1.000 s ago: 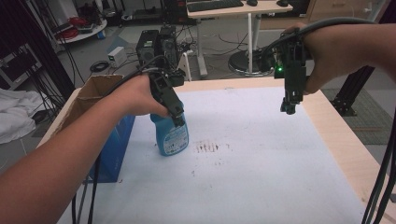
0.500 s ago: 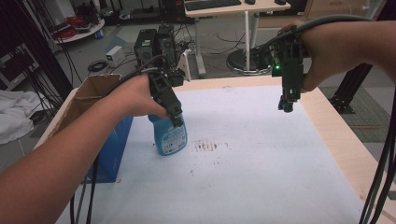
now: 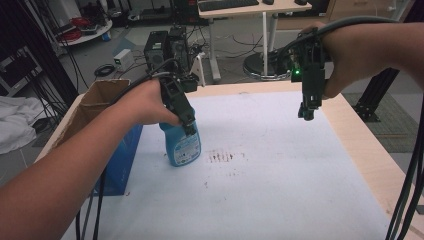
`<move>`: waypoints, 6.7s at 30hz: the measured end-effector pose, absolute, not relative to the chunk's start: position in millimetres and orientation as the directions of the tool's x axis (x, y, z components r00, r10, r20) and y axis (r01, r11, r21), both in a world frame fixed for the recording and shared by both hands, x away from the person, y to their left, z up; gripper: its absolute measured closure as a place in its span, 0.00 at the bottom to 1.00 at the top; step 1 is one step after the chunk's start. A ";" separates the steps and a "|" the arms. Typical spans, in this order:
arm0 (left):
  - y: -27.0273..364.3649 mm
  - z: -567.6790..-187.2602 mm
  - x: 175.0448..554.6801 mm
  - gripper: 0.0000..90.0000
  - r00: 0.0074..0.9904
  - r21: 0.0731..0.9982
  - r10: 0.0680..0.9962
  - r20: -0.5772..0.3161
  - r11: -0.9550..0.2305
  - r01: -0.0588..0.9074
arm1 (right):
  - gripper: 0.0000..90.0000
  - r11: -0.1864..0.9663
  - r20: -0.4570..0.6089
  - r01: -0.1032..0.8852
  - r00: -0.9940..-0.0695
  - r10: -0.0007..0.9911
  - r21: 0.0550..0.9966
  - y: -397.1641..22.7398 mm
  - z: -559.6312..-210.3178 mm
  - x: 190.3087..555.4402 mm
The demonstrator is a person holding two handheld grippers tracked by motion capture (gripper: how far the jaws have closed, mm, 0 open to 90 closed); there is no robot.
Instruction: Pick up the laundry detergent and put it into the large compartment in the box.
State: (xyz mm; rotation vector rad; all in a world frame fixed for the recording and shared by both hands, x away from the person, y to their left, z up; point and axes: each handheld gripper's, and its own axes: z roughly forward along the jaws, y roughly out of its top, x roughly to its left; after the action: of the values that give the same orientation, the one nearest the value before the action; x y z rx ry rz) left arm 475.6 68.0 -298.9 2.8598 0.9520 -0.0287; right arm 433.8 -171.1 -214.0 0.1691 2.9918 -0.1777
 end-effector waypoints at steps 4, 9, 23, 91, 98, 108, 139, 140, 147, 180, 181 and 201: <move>68.5 -298.8 475.7 0.26 0.799 0.111 0.598 -0.063 -0.791 0.601 | 0.02 0.987 -0.145 0.115 -0.985 0.099 -0.112 -170.5 -213.9 433.8; 68.2 -299.2 475.7 0.29 0.803 0.107 0.593 -0.057 -0.796 0.595 | 0.02 0.987 -0.147 0.120 -0.984 0.103 -0.109 -170.6 -213.7 433.2; 67.0 -299.8 475.5 0.34 0.800 0.100 0.596 -0.068 -0.794 0.600 | 0.02 0.988 -0.151 0.116 -0.983 0.100 -0.104 -169.8 -212.4 432.2; 183.7 -113.3 441.1 0.43 0.504 0.068 0.863 -0.036 -0.501 0.863 | 0.02 0.994 -0.155 0.071 -0.986 0.058 -0.082 -156.2 -208.9 428.8; 216.5 -102.2 439.0 0.43 0.385 0.058 0.922 -0.042 -0.382 0.922 | 0.02 0.995 -0.149 0.063 -0.988 0.050 -0.083 -151.6 -211.8 431.7; 243.2 -111.9 443.6 0.43 0.299 0.041 0.954 -0.026 -0.297 0.954 | 0.02 0.995 -0.146 0.056 -0.988 0.044 -0.082 -148.0 -213.2 432.8; 250.4 -226.5 458.6 0.43 0.450 -0.016 0.892 -0.030 -0.451 0.892 | 0.02 0.994 -0.151 0.067 -0.987 0.053 -0.087 -146.9 -216.2 433.6; 250.3 -230.2 458.3 0.43 0.467 -0.013 0.884 -0.031 -0.468 0.884 | 0.02 0.994 -0.150 0.067 -0.987 0.054 -0.086 -147.2 -216.6 433.7; 251.1 -253.6 456.8 0.43 0.578 -0.022 0.816 -0.035 -0.578 0.815 | 0.02 0.993 -0.145 0.070 -0.988 0.057 -0.091 -148.6 -218.5 433.4; 248.5 -293.3 451.0 0.43 0.752 -0.020 0.657 -0.061 -0.754 0.657 | 0.02 0.993 -0.136 0.072 -0.989 0.059 -0.091 -147.5 -223.5 435.5; 248.7 -293.5 450.7 0.42 0.749 -0.022 0.659 -0.065 -0.751 0.660 | 0.02 0.993 -0.135 0.075 -0.989 0.062 -0.092 -147.4 -223.5 435.0; 248.3 -260.7 447.5 0.34 0.728 -0.002 0.683 -0.057 -0.729 0.684 | 0.02 0.994 -0.132 0.079 -0.989 0.069 -0.074 -148.4 -220.9 432.2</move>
State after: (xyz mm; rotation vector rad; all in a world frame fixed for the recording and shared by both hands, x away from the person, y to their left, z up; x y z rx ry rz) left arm 447.5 248.3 -260.7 2.9024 1.1487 -0.0835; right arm 432.2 -148.4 -220.9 0.1125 3.0076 -0.1199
